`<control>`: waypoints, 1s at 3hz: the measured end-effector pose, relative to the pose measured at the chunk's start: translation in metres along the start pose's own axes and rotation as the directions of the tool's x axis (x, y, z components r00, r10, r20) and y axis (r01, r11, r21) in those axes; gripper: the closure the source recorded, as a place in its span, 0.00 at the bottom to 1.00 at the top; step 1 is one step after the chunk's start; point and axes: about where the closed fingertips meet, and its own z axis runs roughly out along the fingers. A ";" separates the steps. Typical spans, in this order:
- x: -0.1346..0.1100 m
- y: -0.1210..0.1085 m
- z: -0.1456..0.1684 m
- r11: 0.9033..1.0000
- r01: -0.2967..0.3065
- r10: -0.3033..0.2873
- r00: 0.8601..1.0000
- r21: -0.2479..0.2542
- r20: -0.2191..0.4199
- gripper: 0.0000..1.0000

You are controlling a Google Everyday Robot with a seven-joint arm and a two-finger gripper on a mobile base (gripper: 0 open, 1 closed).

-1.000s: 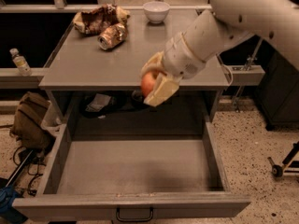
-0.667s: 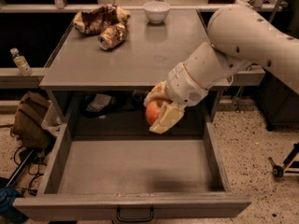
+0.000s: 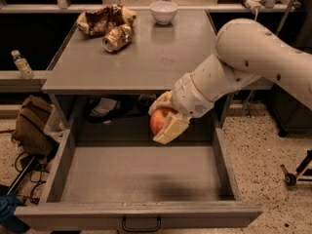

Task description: Place apple into top drawer

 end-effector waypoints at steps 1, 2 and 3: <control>0.023 0.007 0.041 0.999 -0.020 0.018 0.999 0.033 0.051 1.00; 0.043 0.005 0.083 0.994 -0.053 0.052 0.998 0.091 0.021 1.00; 0.053 0.000 0.108 0.988 -0.087 0.088 0.996 0.131 -0.004 1.00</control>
Offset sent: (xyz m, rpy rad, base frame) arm 0.0169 0.0384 -0.1444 -0.0096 -0.0544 -0.2189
